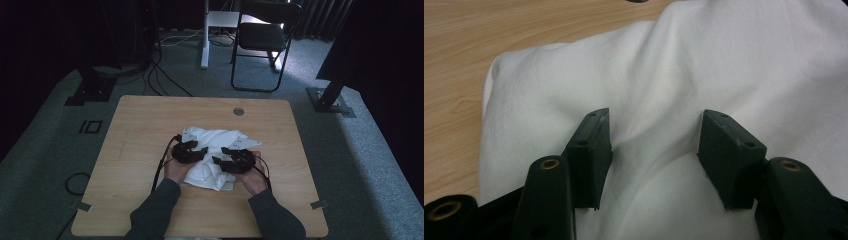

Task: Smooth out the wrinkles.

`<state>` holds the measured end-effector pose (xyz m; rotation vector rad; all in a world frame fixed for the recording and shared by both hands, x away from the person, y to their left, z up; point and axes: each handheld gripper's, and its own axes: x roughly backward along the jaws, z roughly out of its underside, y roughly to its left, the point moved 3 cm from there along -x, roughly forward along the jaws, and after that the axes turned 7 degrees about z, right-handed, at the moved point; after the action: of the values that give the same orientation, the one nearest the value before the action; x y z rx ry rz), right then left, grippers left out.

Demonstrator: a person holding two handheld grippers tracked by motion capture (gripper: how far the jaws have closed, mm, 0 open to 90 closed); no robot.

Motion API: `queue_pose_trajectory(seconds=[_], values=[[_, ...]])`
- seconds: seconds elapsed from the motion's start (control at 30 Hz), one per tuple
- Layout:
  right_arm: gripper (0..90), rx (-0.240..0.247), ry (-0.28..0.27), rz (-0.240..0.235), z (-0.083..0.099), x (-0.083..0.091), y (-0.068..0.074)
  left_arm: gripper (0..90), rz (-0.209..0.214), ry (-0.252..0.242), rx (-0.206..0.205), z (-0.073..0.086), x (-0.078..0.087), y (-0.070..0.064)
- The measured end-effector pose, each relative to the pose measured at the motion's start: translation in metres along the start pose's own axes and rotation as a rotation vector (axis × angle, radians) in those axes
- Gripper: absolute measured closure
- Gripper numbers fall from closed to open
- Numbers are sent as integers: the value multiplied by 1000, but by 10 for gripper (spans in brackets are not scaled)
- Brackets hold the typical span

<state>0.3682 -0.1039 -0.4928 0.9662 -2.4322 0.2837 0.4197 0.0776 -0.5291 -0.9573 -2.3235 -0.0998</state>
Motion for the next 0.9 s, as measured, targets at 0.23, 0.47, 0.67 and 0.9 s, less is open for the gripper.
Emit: queue_pose_trajectory(seconds=[0.23,0.47,0.67,0.9], values=[[740,9,181,23,29,-22,2,469,-8,3,-7,0,-1,-2],[870,12,101,58,35,22,-8,469,3,6,-1,1,0,0],[771,-14,105,78,53,54,-26,463,11,11,-23,-1,1,-9],[527,-76,46,133,44,65,-43,450,22,-67,-19,-10,24,-16]])
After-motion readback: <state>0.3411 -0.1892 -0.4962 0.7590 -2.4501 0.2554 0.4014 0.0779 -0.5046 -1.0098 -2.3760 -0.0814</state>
